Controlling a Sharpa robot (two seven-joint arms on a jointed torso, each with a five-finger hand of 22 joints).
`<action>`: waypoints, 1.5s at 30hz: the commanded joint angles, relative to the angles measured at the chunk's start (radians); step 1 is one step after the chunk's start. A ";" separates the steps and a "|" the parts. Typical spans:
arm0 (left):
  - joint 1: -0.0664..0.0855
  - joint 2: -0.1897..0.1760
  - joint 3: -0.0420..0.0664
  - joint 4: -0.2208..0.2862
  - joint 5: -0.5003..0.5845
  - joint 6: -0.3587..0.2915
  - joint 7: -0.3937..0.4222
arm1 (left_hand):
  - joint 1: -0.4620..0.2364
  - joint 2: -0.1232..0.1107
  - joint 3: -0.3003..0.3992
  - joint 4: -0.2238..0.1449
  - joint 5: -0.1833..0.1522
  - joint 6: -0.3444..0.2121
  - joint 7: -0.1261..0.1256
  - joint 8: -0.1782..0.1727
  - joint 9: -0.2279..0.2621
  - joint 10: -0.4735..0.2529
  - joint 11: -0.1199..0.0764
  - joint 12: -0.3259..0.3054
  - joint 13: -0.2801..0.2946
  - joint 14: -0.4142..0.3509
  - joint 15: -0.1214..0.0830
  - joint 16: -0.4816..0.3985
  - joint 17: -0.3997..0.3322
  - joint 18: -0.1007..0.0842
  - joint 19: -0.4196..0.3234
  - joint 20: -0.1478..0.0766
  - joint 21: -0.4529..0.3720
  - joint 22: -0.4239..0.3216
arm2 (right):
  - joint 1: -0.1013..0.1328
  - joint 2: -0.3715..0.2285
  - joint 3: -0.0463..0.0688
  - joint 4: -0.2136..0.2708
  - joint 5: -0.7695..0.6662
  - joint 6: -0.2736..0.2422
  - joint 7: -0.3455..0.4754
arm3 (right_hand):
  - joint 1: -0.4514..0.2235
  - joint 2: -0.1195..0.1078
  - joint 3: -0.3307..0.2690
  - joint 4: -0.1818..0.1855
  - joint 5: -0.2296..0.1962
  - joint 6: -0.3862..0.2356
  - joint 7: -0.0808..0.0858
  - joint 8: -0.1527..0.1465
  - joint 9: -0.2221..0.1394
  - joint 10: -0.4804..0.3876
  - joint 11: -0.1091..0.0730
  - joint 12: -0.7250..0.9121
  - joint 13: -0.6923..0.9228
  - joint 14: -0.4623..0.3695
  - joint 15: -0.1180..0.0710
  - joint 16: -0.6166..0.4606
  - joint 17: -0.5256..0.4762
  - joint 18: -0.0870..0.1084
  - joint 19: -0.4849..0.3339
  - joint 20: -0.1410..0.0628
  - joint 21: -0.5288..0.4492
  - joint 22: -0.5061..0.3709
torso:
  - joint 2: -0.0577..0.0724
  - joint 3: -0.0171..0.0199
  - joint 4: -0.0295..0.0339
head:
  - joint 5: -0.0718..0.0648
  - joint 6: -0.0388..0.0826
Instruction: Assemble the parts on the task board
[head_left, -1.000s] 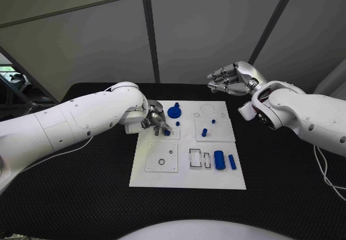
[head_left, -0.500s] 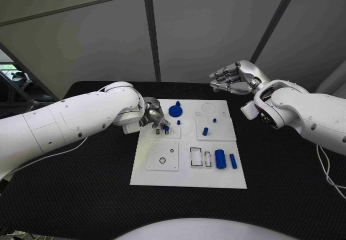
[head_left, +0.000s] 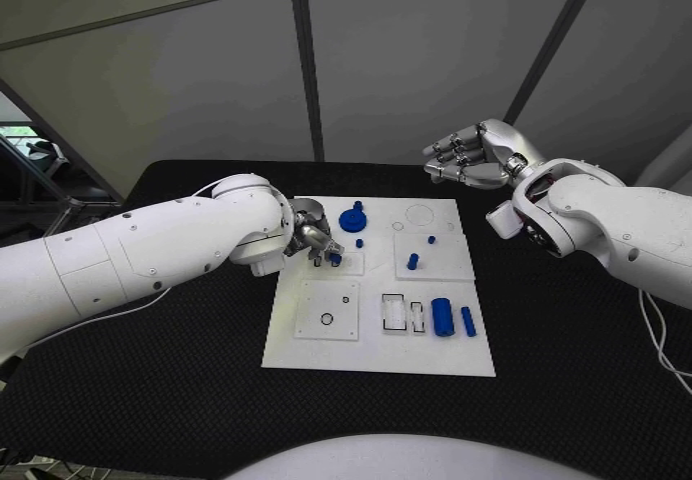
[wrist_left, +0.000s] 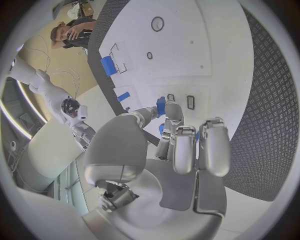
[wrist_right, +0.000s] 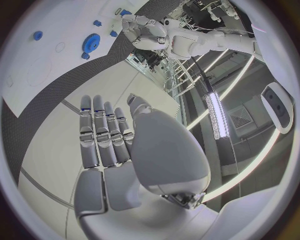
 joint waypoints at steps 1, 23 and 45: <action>-0.007 0.003 0.000 0.008 -0.097 -0.050 -0.015 | -0.017 -0.005 0.176 -0.168 0.020 -0.001 -0.005 0.010 0.008 0.024 -0.015 0.006 0.003 0.082 -0.007 -0.001 0.196 -0.083 0.024 -0.008 0.005 0.045 | 0.002 -0.001 0.001 0.003 -0.020 0.001 0.005 | -0.008 0.000 -0.002 -0.004 0.005 0.000 0.012 -0.001 0.001 -0.006 0.000 0.003 -0.001 -0.001 0.004 -0.002 -0.002 0.004 0.001 0.003 -0.005 -0.002 | 0.001 0.0005 -0.0022 | 0.002 -0.001; -0.024 0.011 0.001 0.015 -0.146 -0.074 -0.026 | -0.035 -0.015 0.190 -0.174 0.059 -0.002 -0.009 0.027 0.026 0.034 -0.019 0.015 0.007 0.082 -0.011 0.000 0.197 -0.085 0.028 -0.011 0.010 0.054 | 0.002 -0.001 0.001 0.004 -0.028 0.002 0.004 | -0.008 0.000 -0.002 -0.004 0.005 0.000 0.012 -0.001 0.001 -0.006 0.000 0.003 -0.001 -0.001 0.004 -0.002 -0.002 0.004 0.001 0.003 -0.005 -0.002 | 0.001 -0.0009 -0.0018 | 0.000 -0.005; -0.030 0.021 0.001 0.006 -0.173 -0.016 -0.044 | -0.037 -0.017 0.195 -0.177 0.064 -0.002 -0.011 0.032 0.030 0.034 -0.020 0.012 0.002 0.082 -0.012 -0.001 0.197 -0.084 0.028 -0.012 0.010 0.054 | 0.001 0.003 0.001 0.004 -0.030 0.007 -0.003 | -0.012 -0.001 -0.004 -0.004 0.005 0.001 0.012 -0.001 0.001 -0.007 0.000 0.005 -0.001 -0.001 0.004 -0.001 -0.003 0.004 0.003 0.004 -0.008 -0.003 | 0.002 -0.0004 -0.0026 | -0.001 -0.010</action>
